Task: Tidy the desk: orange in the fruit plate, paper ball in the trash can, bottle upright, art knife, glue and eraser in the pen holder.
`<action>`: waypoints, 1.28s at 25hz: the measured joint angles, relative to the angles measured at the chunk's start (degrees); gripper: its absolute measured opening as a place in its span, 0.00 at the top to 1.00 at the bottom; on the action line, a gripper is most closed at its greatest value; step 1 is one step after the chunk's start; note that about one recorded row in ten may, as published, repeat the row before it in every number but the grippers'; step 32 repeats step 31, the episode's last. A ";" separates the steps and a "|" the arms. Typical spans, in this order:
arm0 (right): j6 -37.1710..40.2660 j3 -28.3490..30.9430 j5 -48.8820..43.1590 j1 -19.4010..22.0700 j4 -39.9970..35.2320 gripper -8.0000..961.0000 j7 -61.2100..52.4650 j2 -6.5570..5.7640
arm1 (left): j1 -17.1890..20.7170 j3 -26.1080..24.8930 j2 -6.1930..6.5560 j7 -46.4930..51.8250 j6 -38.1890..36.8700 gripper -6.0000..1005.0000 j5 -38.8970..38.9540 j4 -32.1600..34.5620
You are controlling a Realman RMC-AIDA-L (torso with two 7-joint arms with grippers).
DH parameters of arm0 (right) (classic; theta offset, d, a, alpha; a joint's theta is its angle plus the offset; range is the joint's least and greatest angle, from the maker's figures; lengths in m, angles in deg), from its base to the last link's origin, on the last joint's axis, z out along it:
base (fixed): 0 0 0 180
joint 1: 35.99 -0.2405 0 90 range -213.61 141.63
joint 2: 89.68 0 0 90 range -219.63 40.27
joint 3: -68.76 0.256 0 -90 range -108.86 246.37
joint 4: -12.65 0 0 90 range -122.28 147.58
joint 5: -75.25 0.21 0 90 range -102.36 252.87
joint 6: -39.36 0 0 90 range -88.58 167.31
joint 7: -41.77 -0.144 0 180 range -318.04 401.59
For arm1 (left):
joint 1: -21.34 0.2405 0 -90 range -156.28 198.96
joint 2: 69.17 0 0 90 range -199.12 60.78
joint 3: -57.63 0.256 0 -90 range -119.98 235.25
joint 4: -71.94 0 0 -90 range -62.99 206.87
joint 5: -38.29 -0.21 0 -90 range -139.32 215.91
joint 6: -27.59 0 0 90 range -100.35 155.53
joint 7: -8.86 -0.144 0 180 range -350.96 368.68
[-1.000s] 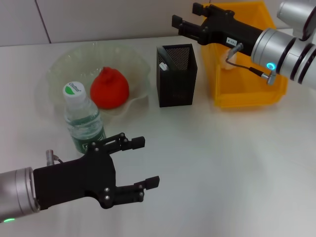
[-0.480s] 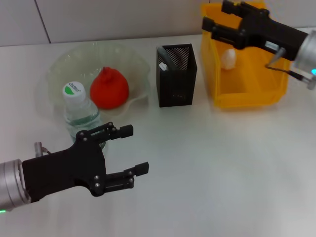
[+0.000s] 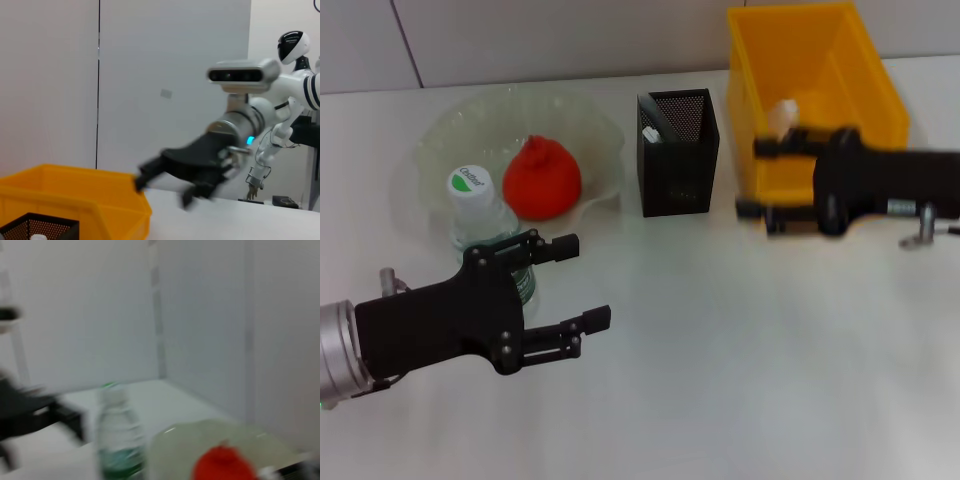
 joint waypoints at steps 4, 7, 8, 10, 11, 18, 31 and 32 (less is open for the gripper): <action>7.26 -3.31 -3.98 0.29 -2.79 0.18 -0.98 0.25 | -1.31 -0.05 1.33 3.31 0.04 0.20 -0.29 -0.15; 8.81 -5.01 -4.25 0.89 -3.73 0.18 -0.96 0.38 | -1.51 -0.05 1.60 3.90 -0.01 0.20 -0.87 -0.08; 9.18 -5.39 -4.26 1.10 -4.03 0.18 -0.95 0.40 | -1.58 -0.05 1.71 4.14 -0.01 0.20 -1.22 -0.01; 10.37 -5.85 -4.42 1.47 -4.52 0.18 -0.72 0.44 | -2.28 -1.61 1.81 5.83 0.05 0.20 -4.07 0.12; 11.21 -5.89 -4.60 1.50 -4.67 0.18 -0.67 0.45 | -2.40 -1.98 1.79 6.03 0.03 0.20 -4.62 0.08; 13.04 -5.95 -5.21 1.81 -5.84 0.18 -0.40 0.47 | -3.92 -5.04 1.38 7.54 -0.53 0.20 -8.83 -0.13; 12.31 -6.00 -5.05 1.70 -5.66 0.18 -0.32 0.56 | -4.11 -5.28 1.56 6.85 -5.53 0.20 -8.98 0.66; 12.31 -6.00 -5.05 1.70 -5.66 0.18 -0.32 0.56 | -4.11 -5.28 1.56 6.85 -5.53 0.20 -8.98 0.66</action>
